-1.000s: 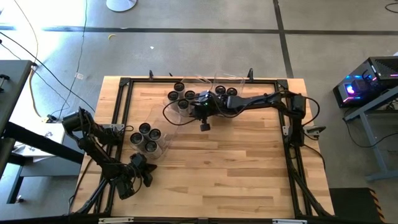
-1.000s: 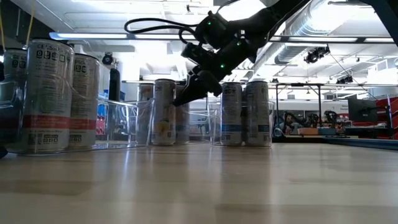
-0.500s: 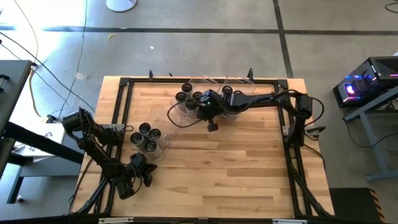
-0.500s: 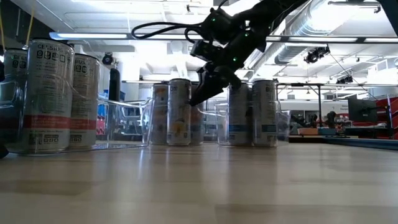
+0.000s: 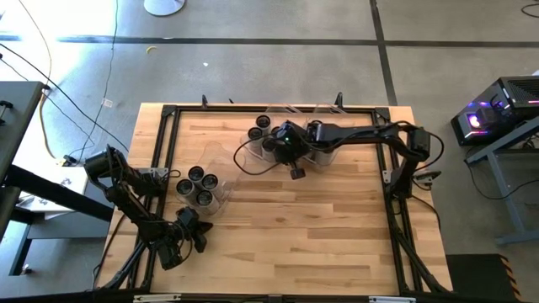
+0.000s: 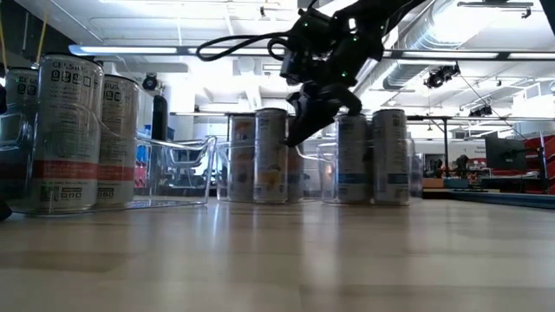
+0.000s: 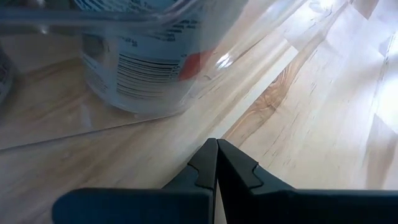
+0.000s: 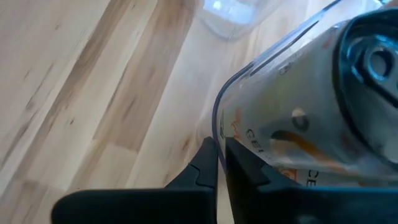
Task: Sort soda cans
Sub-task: Move the bottom transparent bin to the top left of the table
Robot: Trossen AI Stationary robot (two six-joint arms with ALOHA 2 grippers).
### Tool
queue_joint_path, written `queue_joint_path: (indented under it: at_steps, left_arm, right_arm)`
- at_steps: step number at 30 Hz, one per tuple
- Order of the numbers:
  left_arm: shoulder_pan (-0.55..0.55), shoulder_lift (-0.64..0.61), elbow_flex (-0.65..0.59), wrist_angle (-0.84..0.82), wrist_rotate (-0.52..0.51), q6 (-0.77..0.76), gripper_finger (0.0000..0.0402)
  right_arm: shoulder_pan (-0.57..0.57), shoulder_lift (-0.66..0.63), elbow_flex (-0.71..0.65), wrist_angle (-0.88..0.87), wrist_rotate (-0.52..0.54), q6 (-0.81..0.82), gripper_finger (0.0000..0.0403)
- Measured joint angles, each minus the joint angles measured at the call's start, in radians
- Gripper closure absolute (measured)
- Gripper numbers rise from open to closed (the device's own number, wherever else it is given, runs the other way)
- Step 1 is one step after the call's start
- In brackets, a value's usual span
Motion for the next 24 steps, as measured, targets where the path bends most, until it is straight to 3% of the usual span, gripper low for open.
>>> queue_joint_path:
  at_steps: [12, 18, 24]
  left_arm:
    - [0.01, 0.0, 0.0, 0.002, 0.001, 0.0, 0.0401]
    - [0.014, 0.0, 0.001, 0.002, 0.003, 0.0, 0.0401]
    - [0.014, 0.0, 0.001, 0.002, 0.004, 0.0, 0.0401]
  right_arm:
    - [0.02, -0.018, -0.001, -0.097, 0.035, 0.0, 0.0324]
    - [0.053, -0.038, -0.002, -0.121, 0.137, 0.017, 0.0272]
    - [0.098, -0.081, -0.002, -0.132, 0.231, 0.103, 0.0252]
